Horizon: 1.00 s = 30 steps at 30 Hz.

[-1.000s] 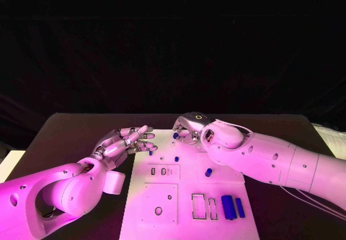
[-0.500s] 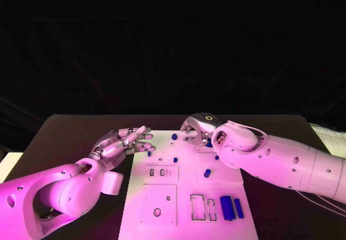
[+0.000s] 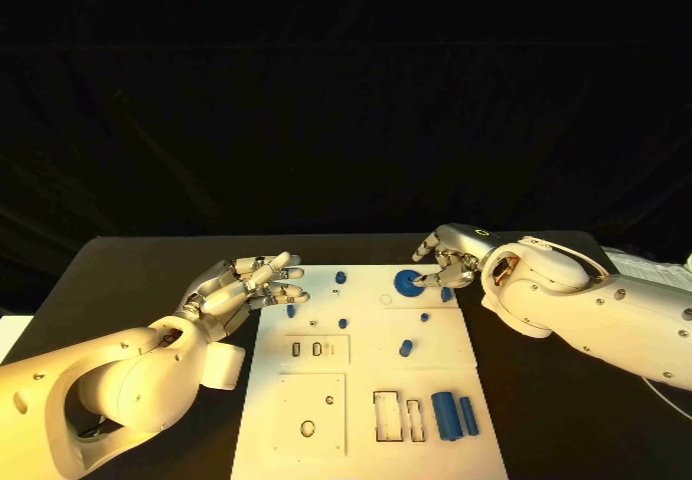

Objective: Assemble the parts on the task board

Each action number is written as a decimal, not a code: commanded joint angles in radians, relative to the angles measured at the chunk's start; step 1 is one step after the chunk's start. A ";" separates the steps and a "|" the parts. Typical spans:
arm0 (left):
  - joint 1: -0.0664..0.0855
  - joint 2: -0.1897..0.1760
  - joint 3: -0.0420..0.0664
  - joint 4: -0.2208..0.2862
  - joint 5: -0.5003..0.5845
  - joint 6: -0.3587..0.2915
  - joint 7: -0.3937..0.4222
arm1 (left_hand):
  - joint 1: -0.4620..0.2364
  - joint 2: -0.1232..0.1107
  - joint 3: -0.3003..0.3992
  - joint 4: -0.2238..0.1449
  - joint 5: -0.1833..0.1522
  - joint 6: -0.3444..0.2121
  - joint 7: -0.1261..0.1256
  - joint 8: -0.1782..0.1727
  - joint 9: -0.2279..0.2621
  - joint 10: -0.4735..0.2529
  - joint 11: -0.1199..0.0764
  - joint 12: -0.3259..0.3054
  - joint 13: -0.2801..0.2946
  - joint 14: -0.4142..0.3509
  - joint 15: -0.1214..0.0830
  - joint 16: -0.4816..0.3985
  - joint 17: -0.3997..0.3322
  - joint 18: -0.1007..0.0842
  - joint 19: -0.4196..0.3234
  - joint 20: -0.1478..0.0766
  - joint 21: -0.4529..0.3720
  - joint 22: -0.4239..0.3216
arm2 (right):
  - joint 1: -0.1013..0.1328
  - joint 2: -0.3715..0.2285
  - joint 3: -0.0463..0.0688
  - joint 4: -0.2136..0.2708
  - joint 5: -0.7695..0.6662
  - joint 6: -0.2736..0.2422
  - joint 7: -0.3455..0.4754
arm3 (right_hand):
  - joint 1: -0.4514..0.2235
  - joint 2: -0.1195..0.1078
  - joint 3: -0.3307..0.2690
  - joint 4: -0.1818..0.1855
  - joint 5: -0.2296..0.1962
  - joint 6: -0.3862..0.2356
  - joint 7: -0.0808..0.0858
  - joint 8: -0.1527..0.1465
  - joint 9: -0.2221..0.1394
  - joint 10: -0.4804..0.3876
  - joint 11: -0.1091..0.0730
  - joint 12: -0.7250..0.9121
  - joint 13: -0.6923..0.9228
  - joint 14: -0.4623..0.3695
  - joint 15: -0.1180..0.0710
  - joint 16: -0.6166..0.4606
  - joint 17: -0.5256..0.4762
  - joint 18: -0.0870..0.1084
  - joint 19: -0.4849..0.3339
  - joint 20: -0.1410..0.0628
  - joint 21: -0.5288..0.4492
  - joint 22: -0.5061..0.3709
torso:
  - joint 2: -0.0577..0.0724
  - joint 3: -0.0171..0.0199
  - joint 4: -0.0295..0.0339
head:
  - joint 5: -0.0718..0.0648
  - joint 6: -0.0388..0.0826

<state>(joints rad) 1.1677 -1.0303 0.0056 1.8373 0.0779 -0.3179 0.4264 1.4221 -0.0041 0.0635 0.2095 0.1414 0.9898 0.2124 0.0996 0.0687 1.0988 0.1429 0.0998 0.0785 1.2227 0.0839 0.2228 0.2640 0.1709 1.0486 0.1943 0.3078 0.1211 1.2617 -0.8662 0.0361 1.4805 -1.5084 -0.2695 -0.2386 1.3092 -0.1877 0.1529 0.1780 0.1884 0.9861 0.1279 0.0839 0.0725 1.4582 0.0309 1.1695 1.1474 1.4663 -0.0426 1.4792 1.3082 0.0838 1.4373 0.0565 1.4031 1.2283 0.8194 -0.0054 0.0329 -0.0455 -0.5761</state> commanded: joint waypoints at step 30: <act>0.001 0.014 0.000 -0.017 0.002 0.031 -0.004 | 0.004 -0.003 -0.002 -0.005 -0.003 0.004 0.000 -0.006 -0.001 0.005 0.005 -0.006 -0.001 -0.006 0.002 -0.006 0.002 0.011 0.002 -0.001 -0.004 -0.002 | -0.020 0.076 -0.001 -0.065 -0.012 0.074 -0.037 | 0.068 0.055 -0.062 0.059 0.047 -0.004 0.009 0.043 0.004 0.079 0.018 0.331 0.358 0.094 0.018 0.068 0.214 -0.035 0.036 0.021 0.059 0.105 | 0.001 0.0014 0.0025 | 0.001 -0.009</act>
<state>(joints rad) 1.1678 -1.0185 0.0055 1.8193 0.0779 -0.3103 0.4198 1.4221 -0.0041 0.0635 0.2095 0.1414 0.9898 0.2124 0.0996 0.0687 1.1024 0.1465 0.0998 0.0787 1.2227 0.0839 0.2228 0.2654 0.1708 1.0486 0.1943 0.3079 0.1212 1.2473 -0.7917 0.0385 1.4176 -1.4940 -0.2034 -0.2747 1.3693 -0.1366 0.0869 0.2365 0.2322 0.9753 0.1387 0.1233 0.0757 1.4632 0.0431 1.4949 1.3083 1.4664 -0.0286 1.5428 1.3078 0.0684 1.4575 0.0771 1.4592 1.3080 0.8194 -0.0038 0.0345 -0.0444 -0.5838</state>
